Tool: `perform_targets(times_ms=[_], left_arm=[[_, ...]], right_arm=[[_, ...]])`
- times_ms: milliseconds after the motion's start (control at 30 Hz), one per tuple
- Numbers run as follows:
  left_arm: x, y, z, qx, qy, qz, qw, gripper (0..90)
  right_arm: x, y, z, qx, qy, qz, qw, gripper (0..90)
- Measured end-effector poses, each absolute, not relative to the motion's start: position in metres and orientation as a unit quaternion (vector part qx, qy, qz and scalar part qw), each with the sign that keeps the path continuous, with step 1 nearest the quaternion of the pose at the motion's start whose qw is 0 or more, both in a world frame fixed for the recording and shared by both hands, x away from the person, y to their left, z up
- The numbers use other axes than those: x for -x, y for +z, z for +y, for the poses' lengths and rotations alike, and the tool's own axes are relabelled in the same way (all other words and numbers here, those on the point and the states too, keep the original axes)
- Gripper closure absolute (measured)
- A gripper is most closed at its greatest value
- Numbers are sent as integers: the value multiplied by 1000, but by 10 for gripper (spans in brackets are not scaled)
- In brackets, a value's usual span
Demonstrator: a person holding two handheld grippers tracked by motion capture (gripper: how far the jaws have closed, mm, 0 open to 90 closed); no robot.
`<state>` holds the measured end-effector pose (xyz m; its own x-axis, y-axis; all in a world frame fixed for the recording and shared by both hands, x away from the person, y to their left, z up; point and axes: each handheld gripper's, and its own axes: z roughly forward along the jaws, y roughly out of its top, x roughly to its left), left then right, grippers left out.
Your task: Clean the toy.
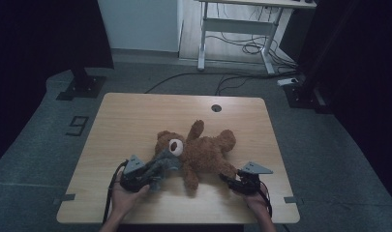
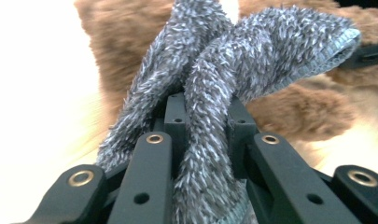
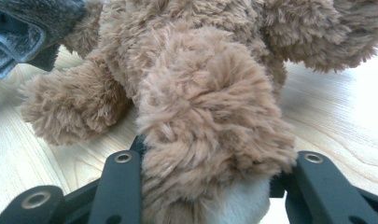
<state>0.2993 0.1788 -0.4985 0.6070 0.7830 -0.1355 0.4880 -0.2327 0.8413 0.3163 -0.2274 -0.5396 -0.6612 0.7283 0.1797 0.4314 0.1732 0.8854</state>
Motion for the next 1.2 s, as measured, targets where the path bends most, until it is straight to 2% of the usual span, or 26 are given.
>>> perform_targets(times_ms=[167,333,667,733,867,933,1067,1200], left_arm=[[-300,-500,201,-757,173,436,454,752],[-295,-496,201,-749,177,429,472,753],[-290,-482,139,-777,150,357,496,752],[-293,-478,110,-787,135,333,501,752],[-295,-475,86,-791,133,324,501,751],[-300,-478,60,-804,123,311,492,751],[-306,-494,46,-821,105,319,462,751],[-303,-503,54,-823,98,335,448,749]], right_arm=[[-317,-540,-228,-387,517,751,142,548],[-317,-540,-228,-388,518,749,141,549],[-317,-540,-228,-388,518,749,142,547],[-317,-540,-227,-387,518,749,142,547],[-317,-540,-227,-387,518,750,142,547],[-317,-540,-227,-387,517,750,142,546],[-317,-540,-228,-386,517,751,142,546],[-317,-540,-229,-383,514,754,143,547]])
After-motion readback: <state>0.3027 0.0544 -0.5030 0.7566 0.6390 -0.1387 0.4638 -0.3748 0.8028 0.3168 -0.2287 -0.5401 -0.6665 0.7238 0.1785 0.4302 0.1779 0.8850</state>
